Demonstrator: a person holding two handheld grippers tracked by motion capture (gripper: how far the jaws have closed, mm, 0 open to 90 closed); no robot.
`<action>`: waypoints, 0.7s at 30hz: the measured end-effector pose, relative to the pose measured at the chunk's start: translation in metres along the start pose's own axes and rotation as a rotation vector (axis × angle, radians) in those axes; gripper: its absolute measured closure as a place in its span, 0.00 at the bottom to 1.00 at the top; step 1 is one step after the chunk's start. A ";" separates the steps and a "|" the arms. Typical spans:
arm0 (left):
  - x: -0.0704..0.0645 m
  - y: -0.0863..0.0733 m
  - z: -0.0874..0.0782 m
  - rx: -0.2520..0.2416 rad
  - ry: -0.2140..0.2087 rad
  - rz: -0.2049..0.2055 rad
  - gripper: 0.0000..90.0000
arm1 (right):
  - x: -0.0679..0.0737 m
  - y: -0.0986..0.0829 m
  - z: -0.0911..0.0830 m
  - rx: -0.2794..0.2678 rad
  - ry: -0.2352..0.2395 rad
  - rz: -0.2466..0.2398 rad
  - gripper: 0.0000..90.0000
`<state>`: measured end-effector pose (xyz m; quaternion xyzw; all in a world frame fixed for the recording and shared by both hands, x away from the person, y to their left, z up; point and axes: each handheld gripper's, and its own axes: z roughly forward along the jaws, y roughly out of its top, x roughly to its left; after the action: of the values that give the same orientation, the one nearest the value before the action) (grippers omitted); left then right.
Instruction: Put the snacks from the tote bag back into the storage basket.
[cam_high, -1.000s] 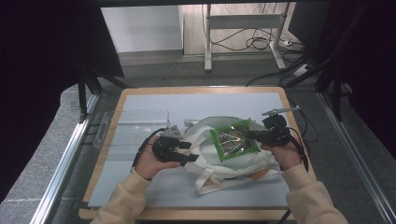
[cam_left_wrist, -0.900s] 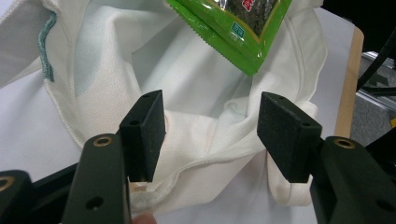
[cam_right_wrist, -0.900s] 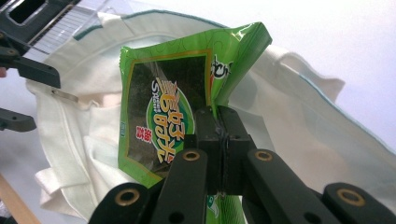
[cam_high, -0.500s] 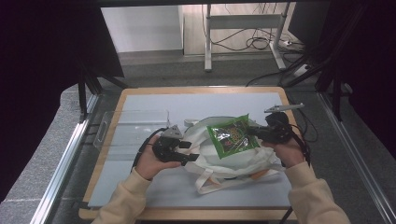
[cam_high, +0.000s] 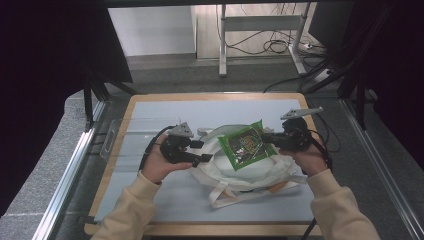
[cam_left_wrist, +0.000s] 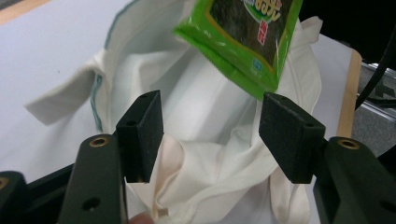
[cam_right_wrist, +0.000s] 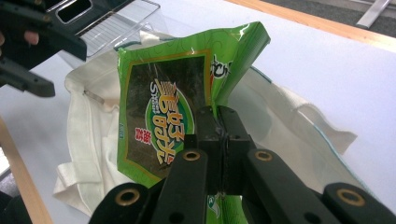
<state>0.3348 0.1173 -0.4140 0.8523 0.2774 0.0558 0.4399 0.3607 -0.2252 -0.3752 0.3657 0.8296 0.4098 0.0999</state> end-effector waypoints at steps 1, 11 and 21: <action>0.001 0.003 0.000 -0.001 -0.003 0.001 0.44 | 0.000 0.000 0.000 -0.002 0.004 -0.004 0.98; 0.009 0.028 0.006 0.008 -0.038 0.025 0.43 | 0.005 0.002 0.001 -0.001 0.033 -0.049 0.98; 0.018 0.050 0.021 0.063 -0.090 0.082 0.42 | 0.011 0.006 0.005 -0.002 0.045 -0.105 0.98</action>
<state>0.3785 0.0886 -0.3905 0.8781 0.2236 0.0266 0.4221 0.3585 -0.2126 -0.3727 0.3123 0.8493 0.4130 0.1027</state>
